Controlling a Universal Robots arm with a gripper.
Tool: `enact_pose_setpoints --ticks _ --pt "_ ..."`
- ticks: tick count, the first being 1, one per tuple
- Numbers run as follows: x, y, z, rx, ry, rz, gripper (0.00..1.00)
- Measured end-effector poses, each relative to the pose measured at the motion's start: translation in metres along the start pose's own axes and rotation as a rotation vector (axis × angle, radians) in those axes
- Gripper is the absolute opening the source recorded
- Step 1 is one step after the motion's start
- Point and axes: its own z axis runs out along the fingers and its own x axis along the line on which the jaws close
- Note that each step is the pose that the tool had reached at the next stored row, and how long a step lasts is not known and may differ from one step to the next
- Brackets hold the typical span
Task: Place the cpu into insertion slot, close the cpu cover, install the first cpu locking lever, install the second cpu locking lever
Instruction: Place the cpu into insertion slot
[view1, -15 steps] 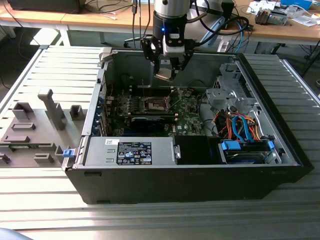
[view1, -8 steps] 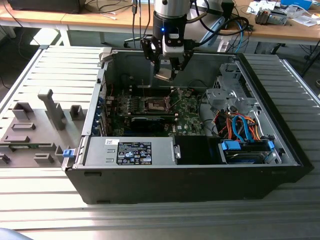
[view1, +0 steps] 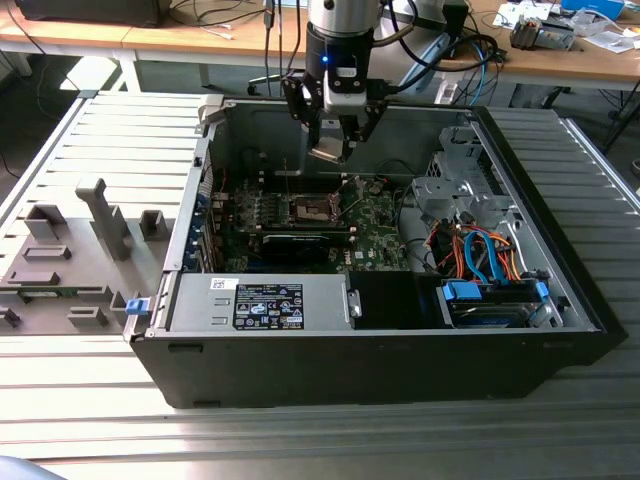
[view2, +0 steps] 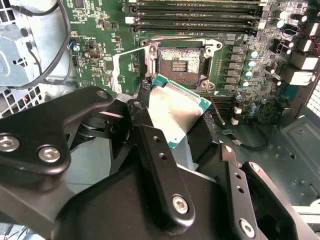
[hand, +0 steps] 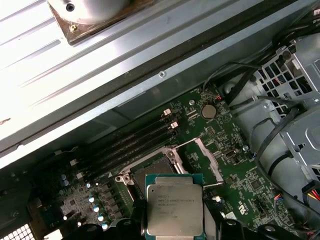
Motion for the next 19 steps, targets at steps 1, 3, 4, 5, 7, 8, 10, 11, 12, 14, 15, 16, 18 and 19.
enact_pose_setpoints --ticks 1,3,4,5,7,8,10,11,12,14,15,16,18,19 --pt "0.0 0.0 0.0 0.0002 -0.0002 0.002 0.54" --pt "0.0 0.0 0.0001 0.0005 -0.0006 0.006 0.54" --pt "0.0 0.0 0.0001 0.0007 -0.0008 0.007 0.54" --pt "0.0 0.0 0.0001 0.0007 -0.0009 0.009 0.54" --pt "0.0 0.0 0.0002 0.0009 -0.0012 0.012 0.54" --pt "0.0 0.0 0.0002 0.0011 -0.0015 0.016 0.54" --pt "0.0 0.0 0.0003 0.0014 -0.002 0.021 0.54" --pt "0.0 0.0 0.0004 0.0015 -0.0021 0.022 0.54" --pt "0.0 0.0 0.0004 0.0016 -0.0023 0.024 0.54" --pt "0.0 0.0 0.0005 0.0018 -0.0026 0.027 0.54" --pt "0.0 0.0 0.0005 0.0019 -0.0028 0.029 0.54" --pt "0.0 0.0 0.0005 0.0021 -0.0029 0.03 0.54" --pt "0.0 0.0 0.0006 0.0024 -0.0034 0.034 0.54" --pt "0.0 0.0 0.0006 0.0025 -0.0035 0.035 0.54"
